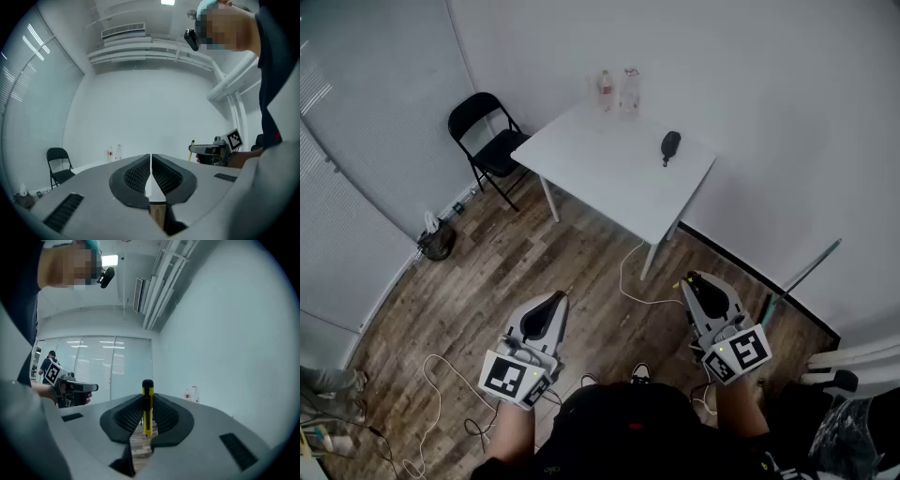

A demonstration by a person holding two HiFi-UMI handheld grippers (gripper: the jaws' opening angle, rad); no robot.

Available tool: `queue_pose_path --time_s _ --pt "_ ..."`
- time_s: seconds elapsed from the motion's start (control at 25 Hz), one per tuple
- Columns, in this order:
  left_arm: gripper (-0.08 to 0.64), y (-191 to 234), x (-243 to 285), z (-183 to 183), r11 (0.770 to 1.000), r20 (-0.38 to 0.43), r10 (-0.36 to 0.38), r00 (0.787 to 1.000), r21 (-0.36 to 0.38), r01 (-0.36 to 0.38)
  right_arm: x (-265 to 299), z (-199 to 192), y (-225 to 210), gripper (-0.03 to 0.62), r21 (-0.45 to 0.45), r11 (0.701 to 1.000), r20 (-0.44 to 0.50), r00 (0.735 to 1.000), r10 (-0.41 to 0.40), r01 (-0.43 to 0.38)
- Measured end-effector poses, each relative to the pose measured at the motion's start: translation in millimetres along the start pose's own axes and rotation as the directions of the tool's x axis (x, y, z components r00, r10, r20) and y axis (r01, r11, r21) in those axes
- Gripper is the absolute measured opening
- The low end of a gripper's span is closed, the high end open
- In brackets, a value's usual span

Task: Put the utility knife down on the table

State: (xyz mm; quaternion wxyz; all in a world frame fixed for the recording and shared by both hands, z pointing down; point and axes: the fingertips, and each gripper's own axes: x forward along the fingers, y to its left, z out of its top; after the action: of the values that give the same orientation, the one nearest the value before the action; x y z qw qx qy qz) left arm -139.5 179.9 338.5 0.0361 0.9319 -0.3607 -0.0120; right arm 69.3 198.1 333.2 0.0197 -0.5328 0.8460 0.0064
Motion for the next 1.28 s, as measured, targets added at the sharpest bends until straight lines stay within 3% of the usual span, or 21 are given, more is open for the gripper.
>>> queue_pose_path --time_s 0.8,1.28 --pt "0.032 4.1 3.0 -3.8 1.0 -0.025 -0.011 1.0 -0.004 0.011 10.3 1.2 10.2 0.067 0.0 1.0 -0.002 1.0 0.028 -0.028" --pt "0.032 -20.5 24.8 -23.6 1.0 -0.075 0.025 0.997 0.007 -0.024 -7.2 -12.8 -17.6 0.067 0.044 0.998 -0.01 0.998 0.055 -0.054"
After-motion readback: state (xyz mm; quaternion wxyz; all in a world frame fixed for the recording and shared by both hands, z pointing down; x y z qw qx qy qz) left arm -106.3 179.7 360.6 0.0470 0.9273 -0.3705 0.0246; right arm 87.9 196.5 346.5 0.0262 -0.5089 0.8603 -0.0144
